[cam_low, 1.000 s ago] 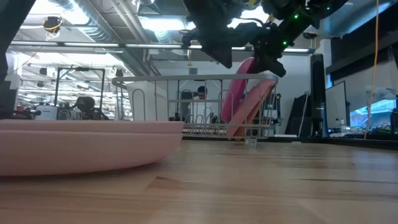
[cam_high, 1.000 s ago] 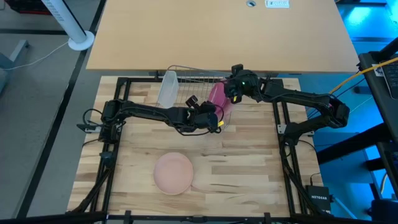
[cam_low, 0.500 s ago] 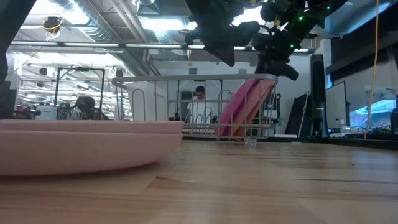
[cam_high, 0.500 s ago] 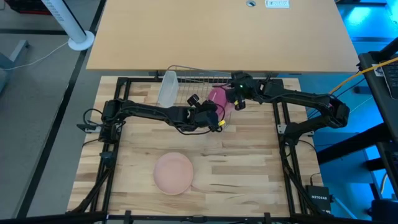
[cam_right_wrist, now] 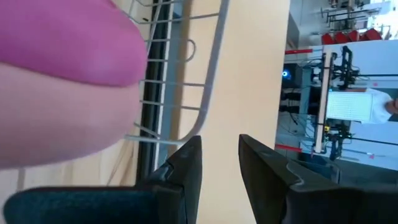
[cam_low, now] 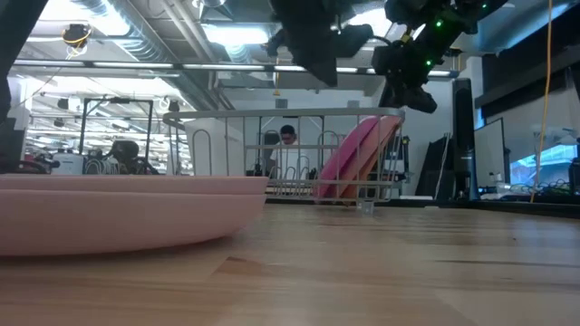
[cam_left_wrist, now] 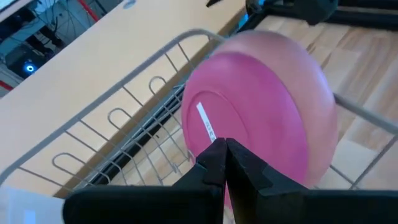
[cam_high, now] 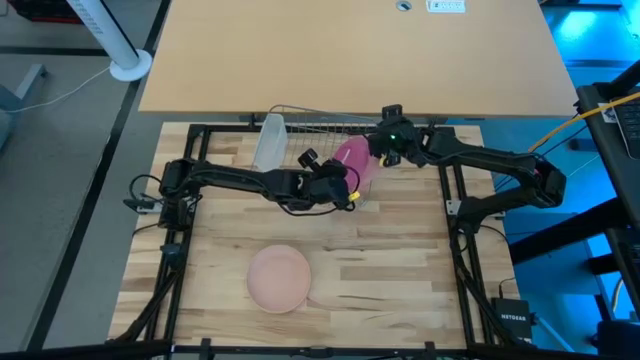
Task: Sort dishes
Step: Put the light red plate into the dish rack
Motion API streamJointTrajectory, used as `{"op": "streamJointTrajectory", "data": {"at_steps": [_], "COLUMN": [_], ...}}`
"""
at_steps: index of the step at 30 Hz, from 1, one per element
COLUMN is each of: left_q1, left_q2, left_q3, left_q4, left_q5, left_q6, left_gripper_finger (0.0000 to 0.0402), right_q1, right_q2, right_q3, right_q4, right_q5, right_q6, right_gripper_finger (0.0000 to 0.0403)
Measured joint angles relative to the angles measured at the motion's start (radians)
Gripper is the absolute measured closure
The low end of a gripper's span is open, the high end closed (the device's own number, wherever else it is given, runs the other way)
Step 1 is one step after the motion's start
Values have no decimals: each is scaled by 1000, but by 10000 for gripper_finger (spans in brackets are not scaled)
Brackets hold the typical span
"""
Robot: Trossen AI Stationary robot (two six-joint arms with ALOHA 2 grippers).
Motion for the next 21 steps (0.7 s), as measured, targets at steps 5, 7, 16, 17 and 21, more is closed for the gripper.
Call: {"op": "streamJointTrajectory", "data": {"at_steps": [5, 7, 16, 17, 21], "left_q1": [-35, -59, -187, -201, -256], "left_q2": [-63, -97, -257, -267, -271], "left_q3": [0, 0, 0, 0, 0], "left_q4": [-15, -44, -275, -309, -449], "left_q5": [0, 2, 262, 315, 478], "left_q6": [0, -8, -213, -223, -332], "left_gripper_finger": [401, 401, 401, 401, 396], "right_q1": [0, 0, 113, 131, 208], "right_q2": [-39, -63, -189, -198, -226], "right_q3": [0, 0, 0, 0, 0], "right_q4": [0, -6, -28, -34, -61], "right_q5": [48, 59, 64, 51, -56], "right_q6": [16, 34, 215, 251, 398], "right_gripper_finger": [292, 292, 292, 292, 292]}}
